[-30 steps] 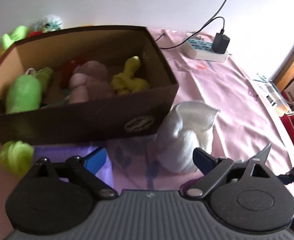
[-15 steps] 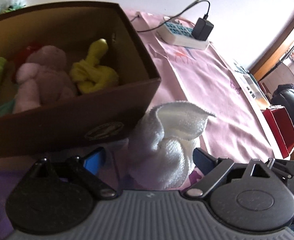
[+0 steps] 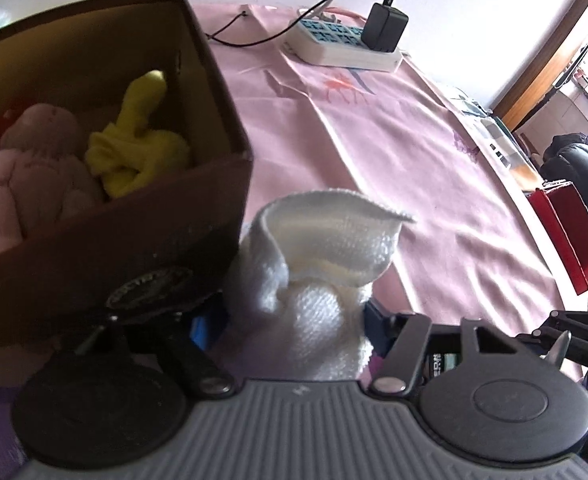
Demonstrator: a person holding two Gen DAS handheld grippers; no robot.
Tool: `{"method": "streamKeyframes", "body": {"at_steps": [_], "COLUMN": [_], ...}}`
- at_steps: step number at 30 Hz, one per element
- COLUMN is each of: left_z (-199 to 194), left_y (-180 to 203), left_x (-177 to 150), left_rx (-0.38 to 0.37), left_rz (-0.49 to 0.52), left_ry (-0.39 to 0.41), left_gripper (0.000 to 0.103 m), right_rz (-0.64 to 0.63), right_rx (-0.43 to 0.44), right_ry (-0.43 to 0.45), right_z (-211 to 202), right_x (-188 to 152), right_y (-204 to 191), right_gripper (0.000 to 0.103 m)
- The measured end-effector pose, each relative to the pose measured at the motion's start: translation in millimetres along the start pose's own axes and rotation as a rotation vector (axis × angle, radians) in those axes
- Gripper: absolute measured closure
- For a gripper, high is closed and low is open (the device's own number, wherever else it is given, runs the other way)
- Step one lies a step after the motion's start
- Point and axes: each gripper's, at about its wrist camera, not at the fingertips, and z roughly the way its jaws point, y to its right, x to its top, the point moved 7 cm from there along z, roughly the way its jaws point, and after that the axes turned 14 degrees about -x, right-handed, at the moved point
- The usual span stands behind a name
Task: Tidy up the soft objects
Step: 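Grasp the white towel with the left tool while the right tool grasps the teal sock, then carry both items over the box, lower them in and open both tools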
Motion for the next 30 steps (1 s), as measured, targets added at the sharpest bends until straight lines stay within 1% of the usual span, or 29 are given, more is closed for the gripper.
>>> {"method": "streamKeyframes", "body": {"at_steps": [1, 2, 4, 7, 10, 15, 18, 22, 24, 26, 30], "left_z": [-0.1, -0.9, -3.3, -14.6, -22.3, -36.3, -46.3, -61.8, -74.0, -85.3, -111.0], "left_y": [0.6, 1.0, 2.6, 4.6, 7.0, 18.2, 22.8, 27.1, 27.1, 26.8, 25.2], "left_x": [0.4, 0.5, 1.2, 2.4, 3.5, 2.9, 1.3, -4.1, -7.5, -10.0, -11.8], "left_rx": [0.009, 0.018, 0.029, 0.044, 0.05, 0.093, 0.125, 0.169, 0.176, 0.189, 0.208], "left_rz": [0.005, 0.01, 0.021, 0.03, 0.04, 0.097, 0.124, 0.143, 0.14, 0.133, 0.104], "left_ry": [0.004, 0.006, 0.019, 0.062, 0.085, 0.116, 0.136, 0.168, 0.192, 0.215, 0.277], "left_gripper": [0.041, 0.043, 0.046, 0.048, 0.049, 0.049, 0.049, 0.049, 0.049, 0.049, 0.049], "right_rz": [0.011, 0.026, 0.061, 0.068, 0.086, 0.164, 0.231, 0.376, 0.455, 0.527, 0.623], "right_rx": [-0.001, 0.004, 0.014, 0.016, 0.013, -0.001, -0.023, -0.024, 0.008, 0.062, 0.2], "right_ry": [0.003, 0.003, 0.006, 0.02, 0.03, 0.052, 0.074, 0.105, 0.122, 0.151, 0.196], "right_z": [-0.8, -1.3, -4.4, -9.6, -13.1, -19.6, -24.7, -32.7, -36.8, -42.0, -48.7], "right_x": [-0.2, -0.6, -1.7, -2.8, -1.9, 4.3, 9.3, 20.8, 30.0, 42.6, 74.9], "right_y": [2.4, 4.4, 7.7, 7.0, 8.3, 22.2, 36.6, 61.6, 71.2, 78.6, 80.4], "right_gripper": [0.089, 0.092, 0.103, 0.103, 0.103, 0.103, 0.103, 0.103, 0.103, 0.103, 0.103]}}
